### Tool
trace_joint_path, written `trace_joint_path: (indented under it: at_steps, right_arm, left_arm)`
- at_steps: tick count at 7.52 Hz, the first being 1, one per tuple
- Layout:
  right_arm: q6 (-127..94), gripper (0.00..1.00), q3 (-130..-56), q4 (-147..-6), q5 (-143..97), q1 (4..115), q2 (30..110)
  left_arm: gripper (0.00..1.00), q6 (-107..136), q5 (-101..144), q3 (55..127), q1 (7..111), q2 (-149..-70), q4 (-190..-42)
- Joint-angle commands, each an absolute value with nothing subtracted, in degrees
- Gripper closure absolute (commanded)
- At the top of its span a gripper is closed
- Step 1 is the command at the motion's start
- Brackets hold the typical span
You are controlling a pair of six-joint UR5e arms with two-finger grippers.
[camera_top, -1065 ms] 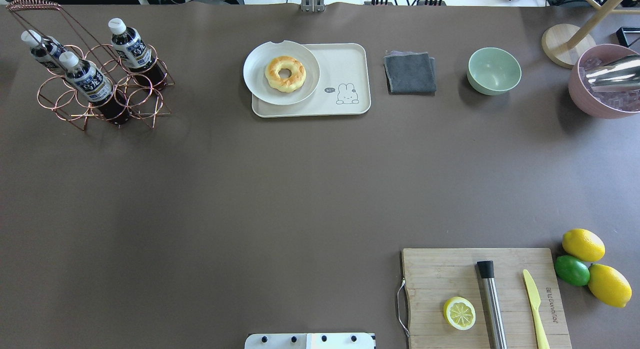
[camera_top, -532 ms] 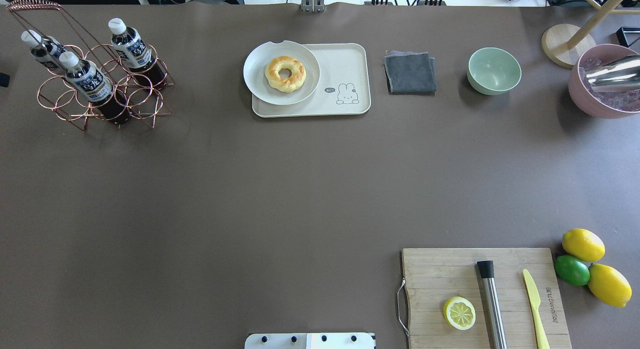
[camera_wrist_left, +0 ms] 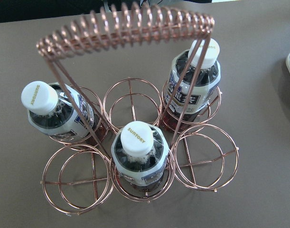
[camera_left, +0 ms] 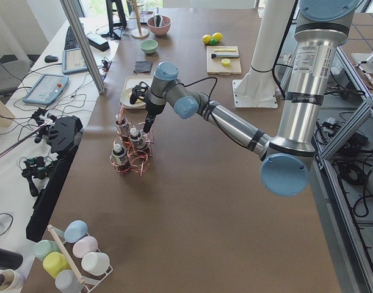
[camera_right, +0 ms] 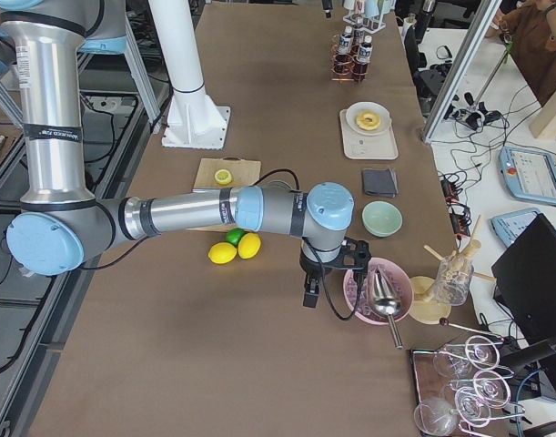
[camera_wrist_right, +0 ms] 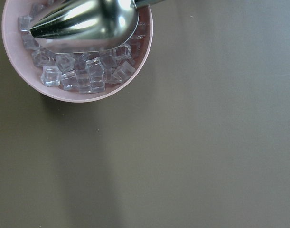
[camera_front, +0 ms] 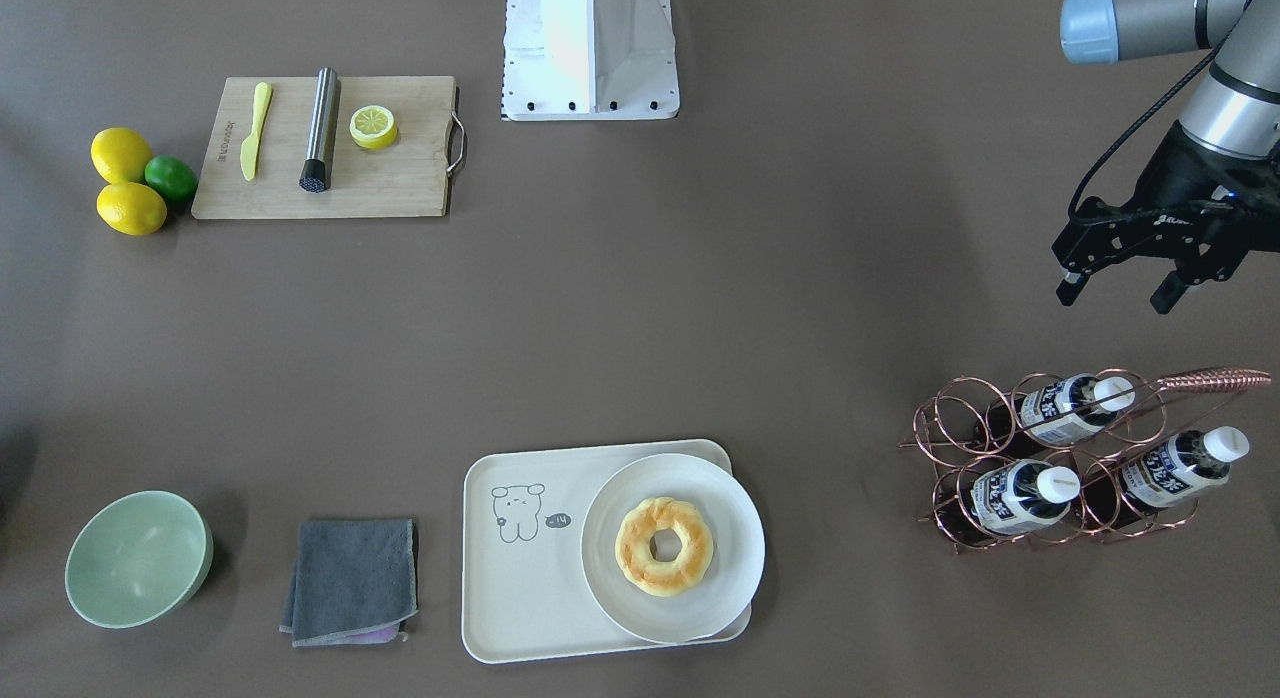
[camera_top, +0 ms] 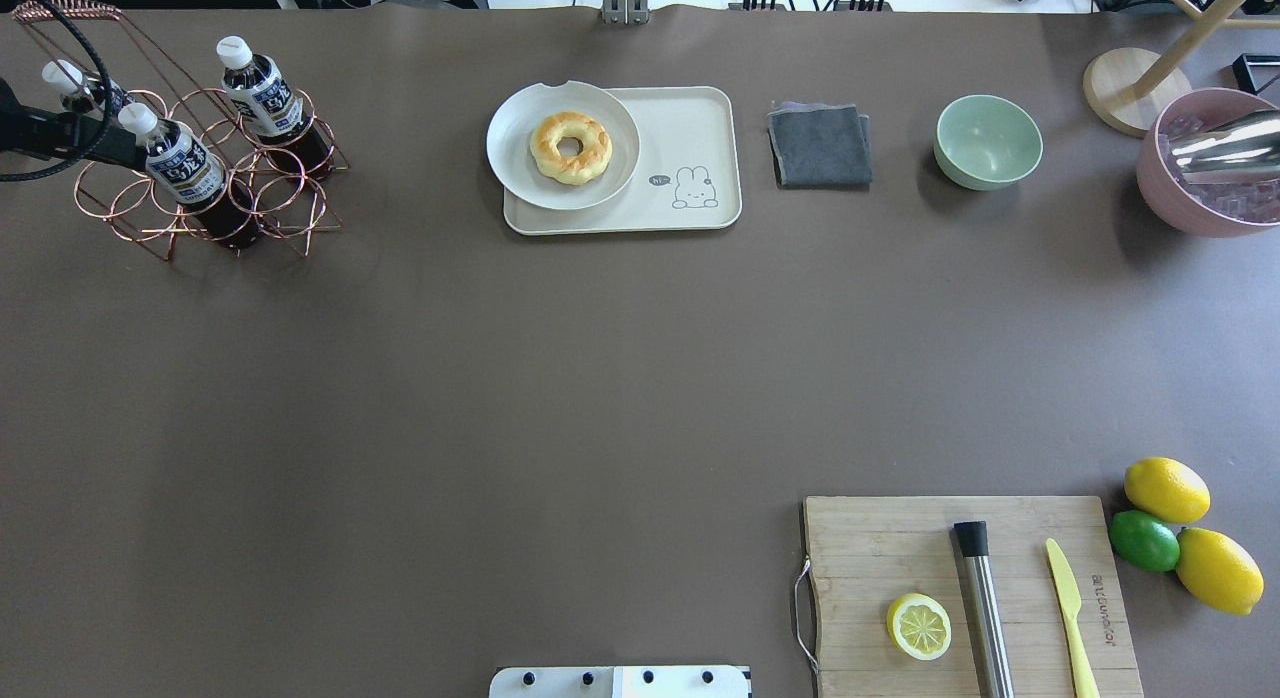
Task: Place tea on tray
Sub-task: 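Reach the left gripper down to a tea bottle in the copper rack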
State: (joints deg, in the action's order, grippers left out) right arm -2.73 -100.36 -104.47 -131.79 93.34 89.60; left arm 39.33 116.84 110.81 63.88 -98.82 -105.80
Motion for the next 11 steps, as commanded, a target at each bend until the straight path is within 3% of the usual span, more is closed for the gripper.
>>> trace_joint_path:
  at_steps: [1, 4, 7, 11]
  right_arm:
    - [-2.73, 0.00, -100.37, -104.50, -131.84, 93.34, 89.65]
    - [-2.81, 0.00, -100.46, -104.50, -131.84, 93.34, 89.47]
    - [-2.81, 0.00, -100.55, -104.41, -131.84, 93.34, 89.47]
    - [-2.81, 0.00, -100.81, -104.50, -131.84, 93.34, 89.30]
  left_arm:
    - [0.03, 39.37, 111.39, 108.55, 63.11, -100.28, -106.78]
    - [0.07, 39.46, 111.09, 103.29, 63.11, -102.30, -111.87]
    - [0.30, 39.55, 111.09, 100.82, 63.11, -104.75, -112.50]
    - [0.33, 38.85, 111.18, 98.53, 63.11, -106.00, -112.59]
